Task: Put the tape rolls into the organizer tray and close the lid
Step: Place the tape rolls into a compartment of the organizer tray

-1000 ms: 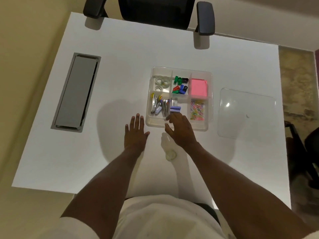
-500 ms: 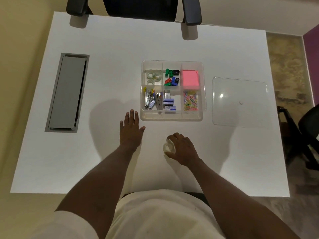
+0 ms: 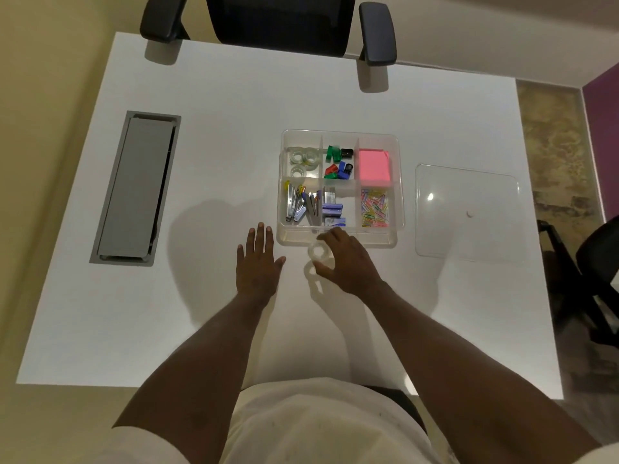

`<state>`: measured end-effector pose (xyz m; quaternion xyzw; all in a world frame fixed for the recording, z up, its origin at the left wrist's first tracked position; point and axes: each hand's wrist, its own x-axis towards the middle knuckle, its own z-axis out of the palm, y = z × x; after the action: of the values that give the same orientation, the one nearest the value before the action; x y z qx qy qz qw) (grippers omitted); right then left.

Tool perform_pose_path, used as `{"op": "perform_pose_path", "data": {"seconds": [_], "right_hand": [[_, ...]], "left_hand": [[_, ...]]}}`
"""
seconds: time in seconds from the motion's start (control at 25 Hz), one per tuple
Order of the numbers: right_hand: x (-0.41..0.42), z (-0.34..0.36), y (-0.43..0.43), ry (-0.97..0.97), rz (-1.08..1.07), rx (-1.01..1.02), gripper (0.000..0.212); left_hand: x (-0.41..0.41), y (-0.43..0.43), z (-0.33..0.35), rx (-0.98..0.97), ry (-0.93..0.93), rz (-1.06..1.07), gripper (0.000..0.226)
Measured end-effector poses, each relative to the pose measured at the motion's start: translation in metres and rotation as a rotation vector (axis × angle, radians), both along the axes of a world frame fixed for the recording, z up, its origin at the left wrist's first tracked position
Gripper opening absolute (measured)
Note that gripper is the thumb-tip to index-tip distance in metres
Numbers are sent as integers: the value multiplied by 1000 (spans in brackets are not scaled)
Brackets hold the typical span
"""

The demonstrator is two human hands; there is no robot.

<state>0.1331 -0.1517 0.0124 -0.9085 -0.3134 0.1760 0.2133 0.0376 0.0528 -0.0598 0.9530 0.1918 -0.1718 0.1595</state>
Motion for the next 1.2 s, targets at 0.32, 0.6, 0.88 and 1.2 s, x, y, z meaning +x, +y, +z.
{"op": "perform_pose_path", "data": {"seconds": [0.32,0.6,0.88,1.2], "right_hand": [[103,23,54,-207,-57,-47,52],[159,33,76,-330,-43,-249,49],[203,12,132,-331,202,-517,48],[193,6,122,-313,129,-453,36]], "left_hand": [[-2,-4,-7,23,-43,4,79],[-18,-28,-4,12,-86,-35,78],[-2,-4,-14,43,-75,43,79],[-5,-1,-4,-46,-61,64,74]]}}
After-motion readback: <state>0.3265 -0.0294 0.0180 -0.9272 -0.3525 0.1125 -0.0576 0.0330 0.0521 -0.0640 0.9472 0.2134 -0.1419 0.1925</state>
